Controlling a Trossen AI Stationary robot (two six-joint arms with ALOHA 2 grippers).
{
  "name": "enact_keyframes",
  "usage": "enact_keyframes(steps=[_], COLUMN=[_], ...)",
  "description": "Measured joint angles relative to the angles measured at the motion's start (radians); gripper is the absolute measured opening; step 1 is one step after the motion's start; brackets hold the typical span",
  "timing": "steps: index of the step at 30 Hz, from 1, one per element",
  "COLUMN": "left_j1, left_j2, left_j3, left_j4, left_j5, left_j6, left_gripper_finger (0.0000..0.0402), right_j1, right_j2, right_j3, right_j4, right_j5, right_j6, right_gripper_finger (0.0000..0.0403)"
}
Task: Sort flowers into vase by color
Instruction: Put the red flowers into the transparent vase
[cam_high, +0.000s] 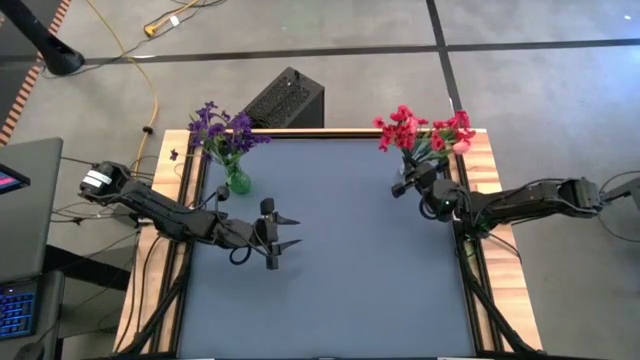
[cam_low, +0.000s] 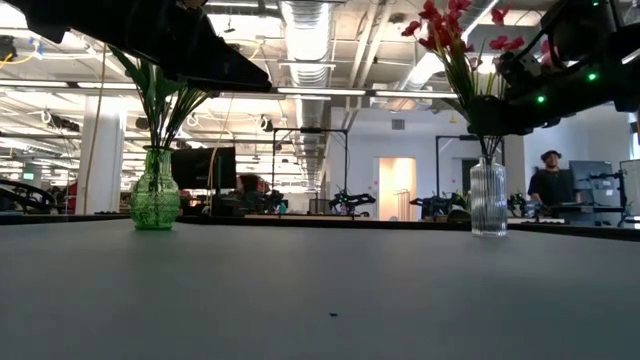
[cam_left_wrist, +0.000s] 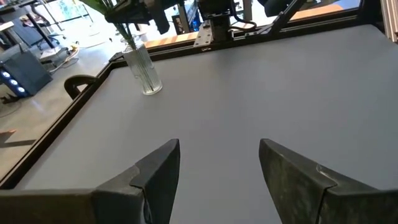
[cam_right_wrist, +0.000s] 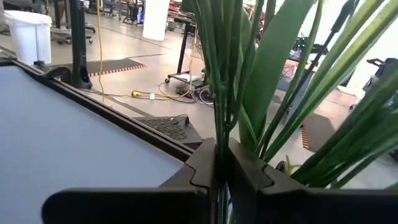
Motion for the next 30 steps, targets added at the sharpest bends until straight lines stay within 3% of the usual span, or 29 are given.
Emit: enact_keyframes(steps=[17, 30], left_j1=[0.000, 0.000], left_j2=[0.000, 0.000], left_j3=[0.000, 0.000], left_j4=[-0.012, -0.025], left_j5=[0.000, 0.000], left_j6=[0.001, 0.007], left_gripper_finger=[0.0210, 0.0210], right_j1=[0.003, 0.031], right_j2=[0.000, 0.000], right_j3=[0.144, 0.221], right_j4=[-0.310, -0.519], right_j5=[0.000, -0.028], right_j6=[-0.007, 0.083], right_gripper_finger=[0.0219, 0.0230])
